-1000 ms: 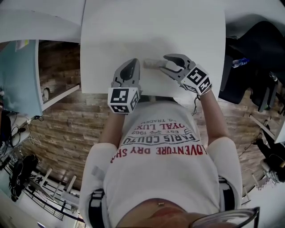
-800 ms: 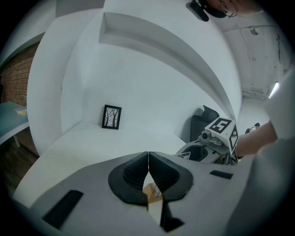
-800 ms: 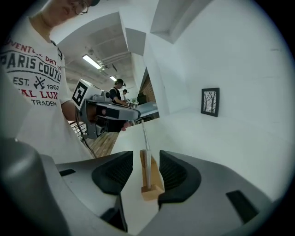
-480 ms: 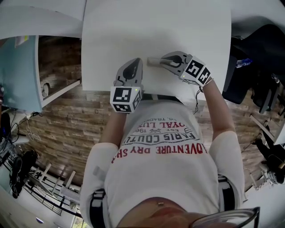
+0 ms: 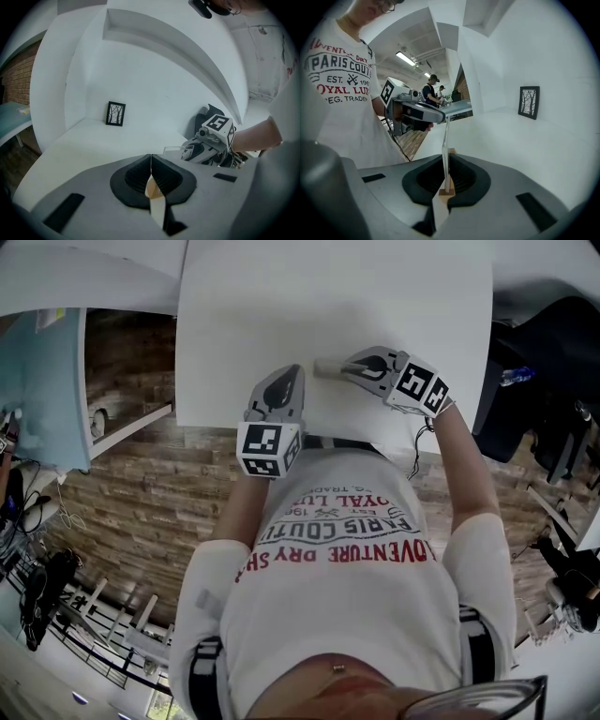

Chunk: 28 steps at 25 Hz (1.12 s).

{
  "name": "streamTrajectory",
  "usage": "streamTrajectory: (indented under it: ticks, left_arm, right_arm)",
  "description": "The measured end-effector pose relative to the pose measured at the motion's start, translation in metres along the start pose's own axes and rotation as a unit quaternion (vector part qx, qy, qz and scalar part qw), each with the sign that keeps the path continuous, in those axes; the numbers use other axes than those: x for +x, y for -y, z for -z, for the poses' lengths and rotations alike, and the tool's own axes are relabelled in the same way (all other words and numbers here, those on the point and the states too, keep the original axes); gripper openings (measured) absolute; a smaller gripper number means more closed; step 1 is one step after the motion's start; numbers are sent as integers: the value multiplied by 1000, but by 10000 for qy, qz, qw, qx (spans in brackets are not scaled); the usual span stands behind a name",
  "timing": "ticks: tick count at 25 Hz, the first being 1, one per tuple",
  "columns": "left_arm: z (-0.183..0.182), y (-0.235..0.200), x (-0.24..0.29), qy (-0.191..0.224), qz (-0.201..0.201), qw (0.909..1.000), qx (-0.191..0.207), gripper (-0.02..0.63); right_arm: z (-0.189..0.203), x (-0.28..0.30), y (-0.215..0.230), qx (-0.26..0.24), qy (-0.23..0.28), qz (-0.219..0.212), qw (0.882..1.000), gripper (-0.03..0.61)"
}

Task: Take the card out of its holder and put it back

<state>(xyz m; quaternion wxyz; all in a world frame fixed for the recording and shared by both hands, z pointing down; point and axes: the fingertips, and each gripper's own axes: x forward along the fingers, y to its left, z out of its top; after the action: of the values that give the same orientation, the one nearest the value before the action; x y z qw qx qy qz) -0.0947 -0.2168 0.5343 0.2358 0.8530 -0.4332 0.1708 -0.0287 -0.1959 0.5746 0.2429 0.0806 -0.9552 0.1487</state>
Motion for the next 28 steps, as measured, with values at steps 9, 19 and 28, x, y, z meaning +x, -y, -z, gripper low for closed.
streamTrajectory:
  ticks: [9,19,28]
  left_arm:
    - [-10,-3,-5,128,-62,9999,22,25]
    - [-32,-7,-15,445,-88,9989,120,25]
    - [-51,12,-17,646,53,9971,406,25]
  right_arm:
    - [-23,-12,-3,-116,206,45,9997,35]
    - [-65,-38,0,-33,838,798,9933,35]
    - [-49,-83,8,585,817,2509,9628,35]
